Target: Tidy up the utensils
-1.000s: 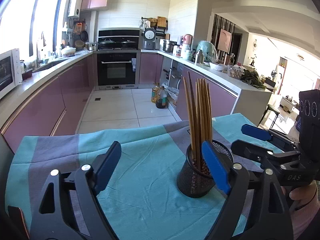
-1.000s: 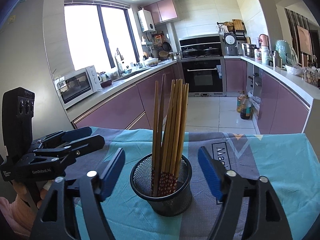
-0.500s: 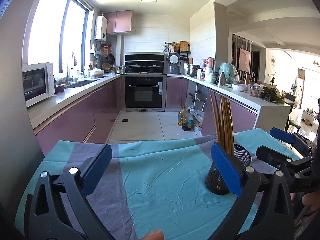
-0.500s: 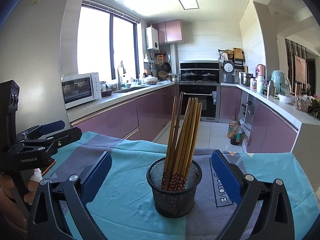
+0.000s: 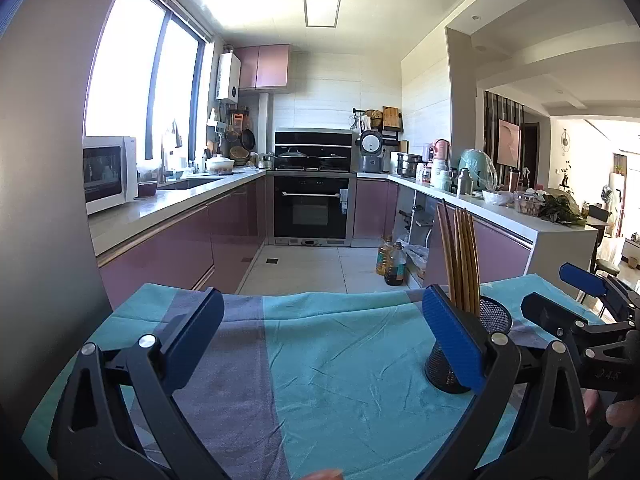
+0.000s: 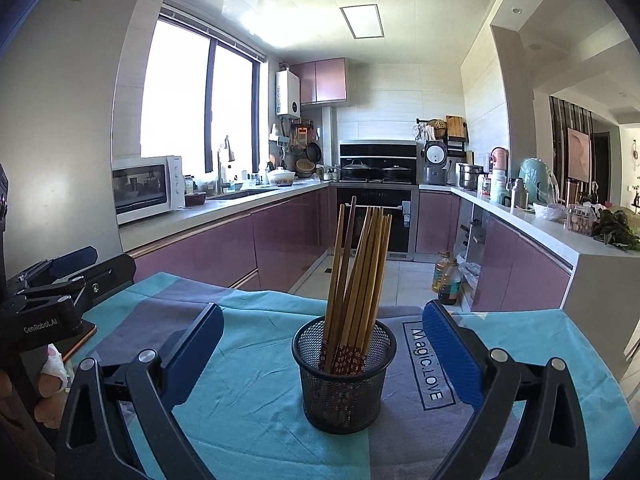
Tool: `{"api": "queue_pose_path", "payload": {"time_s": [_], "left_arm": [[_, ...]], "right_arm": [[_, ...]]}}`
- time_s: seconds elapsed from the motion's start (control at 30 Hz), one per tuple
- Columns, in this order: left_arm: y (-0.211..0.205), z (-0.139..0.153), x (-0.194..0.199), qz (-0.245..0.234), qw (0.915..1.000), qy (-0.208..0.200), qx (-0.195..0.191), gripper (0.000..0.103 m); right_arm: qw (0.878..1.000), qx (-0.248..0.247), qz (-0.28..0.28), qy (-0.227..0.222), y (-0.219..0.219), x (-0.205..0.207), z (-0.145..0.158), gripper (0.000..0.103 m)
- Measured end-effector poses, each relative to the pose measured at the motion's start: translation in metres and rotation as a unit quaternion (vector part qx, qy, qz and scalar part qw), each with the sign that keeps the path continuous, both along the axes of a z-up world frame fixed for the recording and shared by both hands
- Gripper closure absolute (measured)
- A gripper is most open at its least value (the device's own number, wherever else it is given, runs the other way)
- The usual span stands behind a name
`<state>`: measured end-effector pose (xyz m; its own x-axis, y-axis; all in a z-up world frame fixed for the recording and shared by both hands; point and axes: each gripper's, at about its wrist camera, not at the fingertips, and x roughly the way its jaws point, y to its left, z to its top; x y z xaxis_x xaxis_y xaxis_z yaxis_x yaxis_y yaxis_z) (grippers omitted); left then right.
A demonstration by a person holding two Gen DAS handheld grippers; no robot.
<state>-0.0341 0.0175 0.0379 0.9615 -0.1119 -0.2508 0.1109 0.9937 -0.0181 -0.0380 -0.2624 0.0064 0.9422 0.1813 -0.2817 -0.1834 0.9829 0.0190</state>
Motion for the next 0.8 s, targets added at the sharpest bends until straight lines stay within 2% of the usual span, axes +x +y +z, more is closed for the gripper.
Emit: {"api": "queue_pose_path", "payload": {"time_s": [0.23, 0.8], "left_arm": [[-0.003, 0.002, -0.009, 0.01, 0.9998, -0.013, 0.01, 0.005], [0.0, 0.004, -0.014, 0.015, 0.9998, -0.012, 0.006, 0.005]], "right_arm": [[1.0, 0.002, -0.011, -0.014, 0.001, -0.007, 0.002, 0.007], [0.999, 0.0, -0.031, -0.034, 0.002, -0.015, 0.006, 0.007]]}}
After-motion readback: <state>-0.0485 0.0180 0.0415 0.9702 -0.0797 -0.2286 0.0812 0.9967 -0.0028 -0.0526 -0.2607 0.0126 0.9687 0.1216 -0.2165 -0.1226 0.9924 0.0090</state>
